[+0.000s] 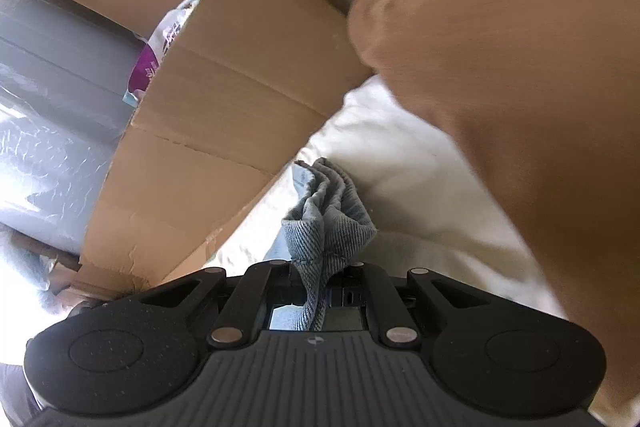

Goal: Fold clothes

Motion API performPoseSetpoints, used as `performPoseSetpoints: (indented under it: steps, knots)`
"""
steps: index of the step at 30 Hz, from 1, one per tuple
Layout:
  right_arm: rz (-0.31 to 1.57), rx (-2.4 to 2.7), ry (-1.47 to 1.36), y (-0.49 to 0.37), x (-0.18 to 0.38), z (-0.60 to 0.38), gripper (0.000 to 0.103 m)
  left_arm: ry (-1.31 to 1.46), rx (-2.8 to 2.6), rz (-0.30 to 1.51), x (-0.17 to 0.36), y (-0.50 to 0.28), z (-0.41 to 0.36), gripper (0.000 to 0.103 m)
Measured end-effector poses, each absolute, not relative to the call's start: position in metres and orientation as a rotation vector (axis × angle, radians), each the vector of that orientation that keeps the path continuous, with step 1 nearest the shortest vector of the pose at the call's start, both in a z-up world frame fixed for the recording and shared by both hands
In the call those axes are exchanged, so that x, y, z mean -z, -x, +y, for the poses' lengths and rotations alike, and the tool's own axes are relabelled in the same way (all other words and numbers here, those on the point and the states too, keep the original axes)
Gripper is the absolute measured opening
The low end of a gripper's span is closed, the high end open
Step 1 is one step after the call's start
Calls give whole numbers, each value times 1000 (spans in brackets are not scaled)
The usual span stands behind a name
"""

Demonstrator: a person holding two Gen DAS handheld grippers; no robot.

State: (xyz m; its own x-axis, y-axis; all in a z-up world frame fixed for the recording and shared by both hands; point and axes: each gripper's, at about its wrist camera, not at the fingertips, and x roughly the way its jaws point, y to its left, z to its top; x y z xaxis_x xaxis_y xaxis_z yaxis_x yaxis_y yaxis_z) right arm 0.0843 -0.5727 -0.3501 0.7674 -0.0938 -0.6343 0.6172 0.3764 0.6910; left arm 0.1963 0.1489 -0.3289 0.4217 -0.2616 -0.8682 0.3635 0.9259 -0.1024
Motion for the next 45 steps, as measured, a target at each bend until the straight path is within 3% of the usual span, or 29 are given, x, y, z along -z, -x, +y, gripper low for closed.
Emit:
performPoseSetpoints:
  steps: [18, 30, 45]
  knots:
    - [561, 548, -1113, 64, 298, -532, 6, -161, 427, 1079, 307, -165, 155, 11]
    - [543, 612, -1165, 160, 329, -504, 6, -224, 450, 1107, 309, -152, 149, 10]
    - [641, 754, -1170, 222, 358, -467, 6, -254, 458, 1149, 334, -139, 162, 10]
